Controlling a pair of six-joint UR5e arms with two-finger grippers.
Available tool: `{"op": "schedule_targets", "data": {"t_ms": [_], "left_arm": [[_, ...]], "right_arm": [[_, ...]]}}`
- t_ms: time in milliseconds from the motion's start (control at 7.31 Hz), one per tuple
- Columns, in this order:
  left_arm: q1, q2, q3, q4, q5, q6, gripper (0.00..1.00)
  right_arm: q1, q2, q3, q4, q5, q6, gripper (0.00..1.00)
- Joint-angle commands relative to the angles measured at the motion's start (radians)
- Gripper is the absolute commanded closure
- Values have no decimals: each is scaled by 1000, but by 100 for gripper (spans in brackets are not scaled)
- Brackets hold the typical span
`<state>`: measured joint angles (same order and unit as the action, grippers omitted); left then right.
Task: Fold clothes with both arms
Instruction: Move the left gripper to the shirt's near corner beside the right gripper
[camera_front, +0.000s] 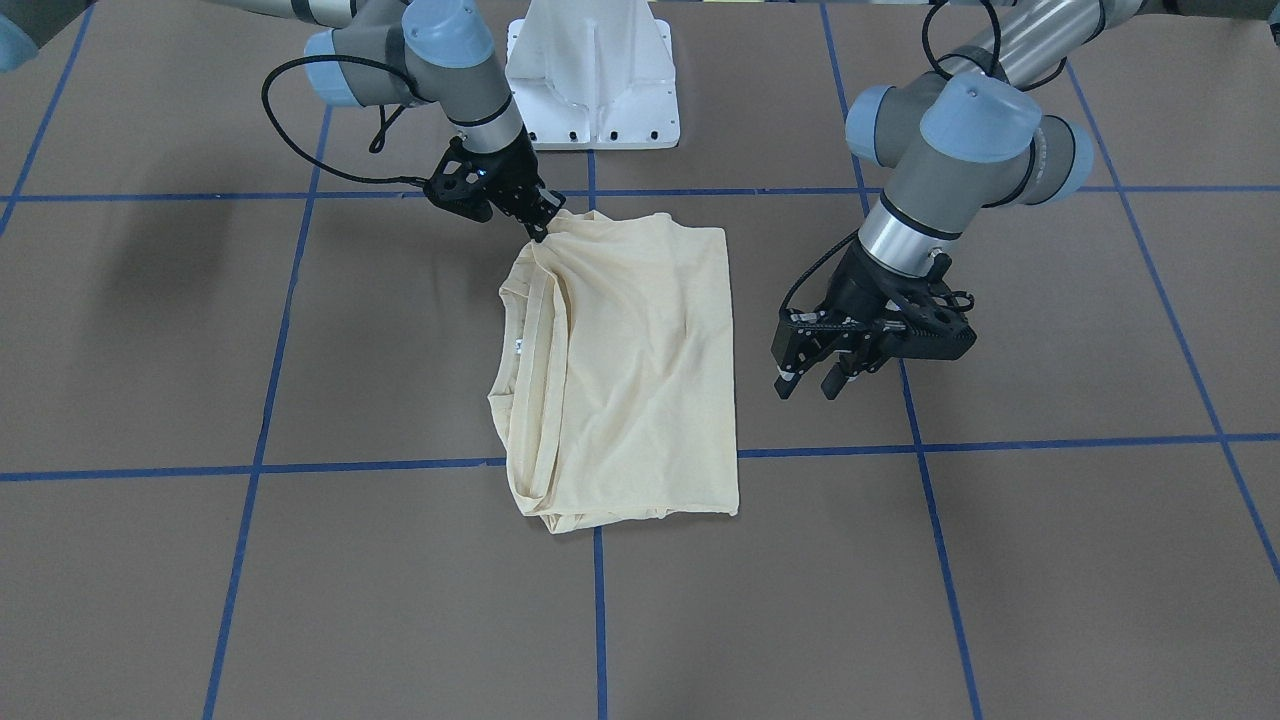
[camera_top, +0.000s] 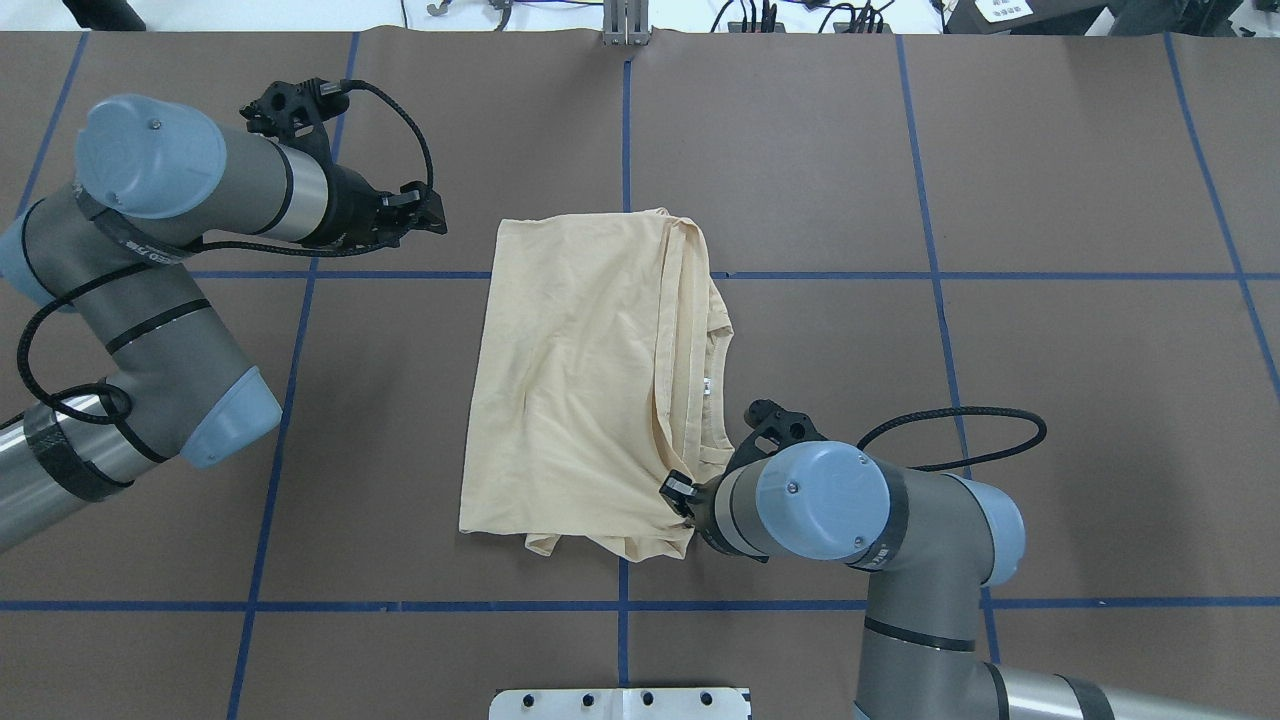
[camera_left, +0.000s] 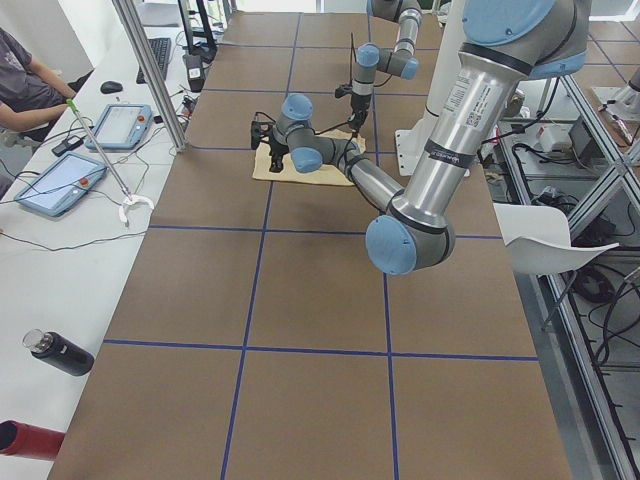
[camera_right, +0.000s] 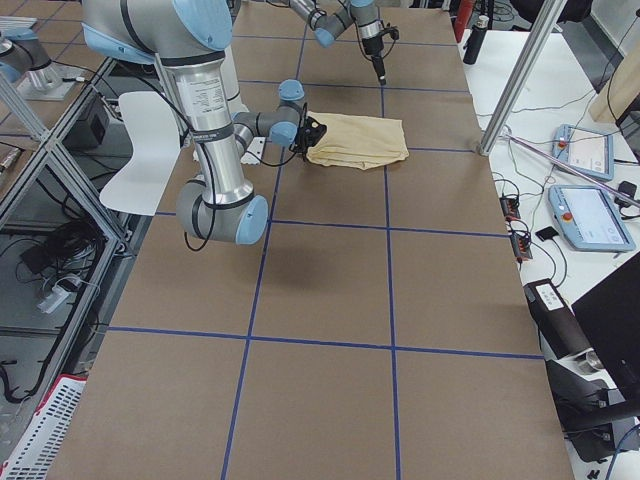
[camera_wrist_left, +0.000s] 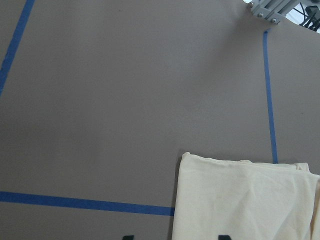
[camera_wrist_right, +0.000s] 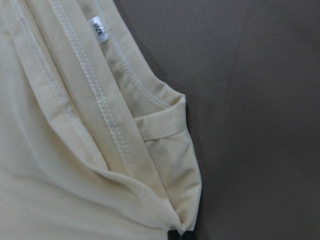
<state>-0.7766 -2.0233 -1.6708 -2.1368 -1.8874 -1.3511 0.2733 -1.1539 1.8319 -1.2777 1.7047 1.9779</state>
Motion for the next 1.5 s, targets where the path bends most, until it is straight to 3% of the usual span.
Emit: {"op": "schedule_targets", "data": {"t_ms": [0,274,410,547,821,958,1368], "left_arm": [[51,15,-50,-9,4,-226,35],[214,113,-249,-9,104,-438,16],[329,167,-306,-9,217,-526,13],[386,214,-358,-8,247,-557,13],[509,241,-347,-8,264,-699,25],[557,215,-284,-8,302,-706,30],[571,195,-239,-9,312,-711,36]], "right_arm": [[-11,-50,44,1,0,5,100],[-28,-91,90,1,0,6,100],[-31,-108,110,1,1,6,100],[-35,-109,110,1,-2,6,100],[-37,-110,107,1,-2,6,100],[-37,-110,106,3,-2,6,100],[-37,-110,106,1,0,6,100]]}}
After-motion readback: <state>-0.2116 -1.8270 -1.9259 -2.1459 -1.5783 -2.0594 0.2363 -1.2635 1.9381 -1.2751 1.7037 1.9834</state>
